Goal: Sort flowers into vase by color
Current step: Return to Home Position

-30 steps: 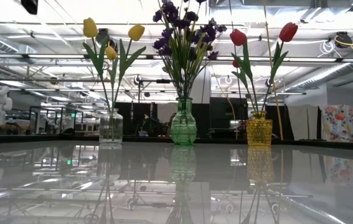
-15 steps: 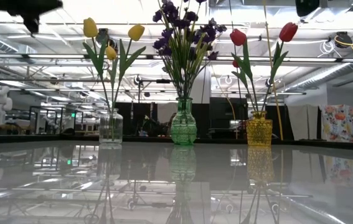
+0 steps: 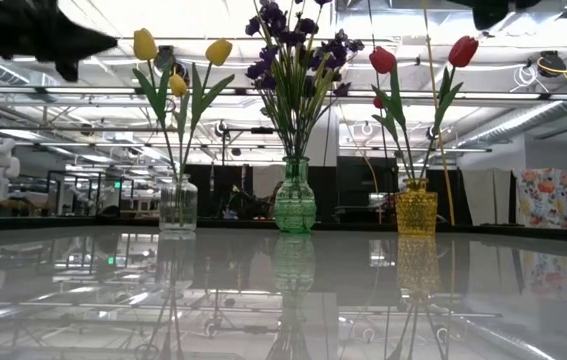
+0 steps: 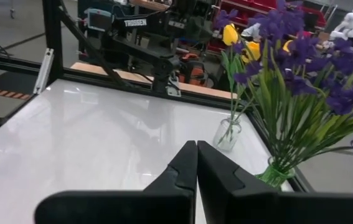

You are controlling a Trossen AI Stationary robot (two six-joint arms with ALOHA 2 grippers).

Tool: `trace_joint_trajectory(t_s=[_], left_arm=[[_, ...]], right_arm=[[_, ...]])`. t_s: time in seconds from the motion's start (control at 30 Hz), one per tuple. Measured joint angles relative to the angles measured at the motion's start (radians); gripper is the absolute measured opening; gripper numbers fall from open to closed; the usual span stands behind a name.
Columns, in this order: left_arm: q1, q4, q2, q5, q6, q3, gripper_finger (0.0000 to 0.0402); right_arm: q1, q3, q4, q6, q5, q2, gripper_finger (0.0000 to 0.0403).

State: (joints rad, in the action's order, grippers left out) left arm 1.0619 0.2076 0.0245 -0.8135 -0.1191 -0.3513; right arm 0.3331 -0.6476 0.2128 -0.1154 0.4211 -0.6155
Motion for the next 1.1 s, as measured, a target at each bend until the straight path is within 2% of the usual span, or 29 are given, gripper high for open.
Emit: trace_joint_trajectory(t_s=[0.27,0.43,0.67,0.87,1.0,1.1], left_arm=[[-0.099,-0.094,0.000,0.125,-0.033,0.147,0.0002],[-0.189,-0.130,0.001,0.194,-0.033,0.197,0.0002],[-0.343,-0.154,0.002,0.344,-0.032,0.258,0.0001],[-0.472,-0.251,0.001,0.418,-0.055,0.314,0.0001],[-0.544,-0.246,0.001,0.497,-0.051,0.335,0.0001],[-0.587,-0.261,0.008,0.517,-0.047,0.342,0.0001]], right_arm=[[-0.032,0.000,0.001,0.003,-0.002,0.000,0.0004],[-0.032,0.000,0.001,0.002,-0.004,0.000,0.0004],[-0.032,0.009,-0.008,0.006,-0.006,0.000,0.0004],[-0.033,0.100,-0.082,0.009,-0.009,0.026,0.0004],[-0.033,0.178,-0.136,0.047,-0.009,0.071,0.0004],[-0.033,0.241,-0.185,0.070,-0.040,0.098,0.0004]])
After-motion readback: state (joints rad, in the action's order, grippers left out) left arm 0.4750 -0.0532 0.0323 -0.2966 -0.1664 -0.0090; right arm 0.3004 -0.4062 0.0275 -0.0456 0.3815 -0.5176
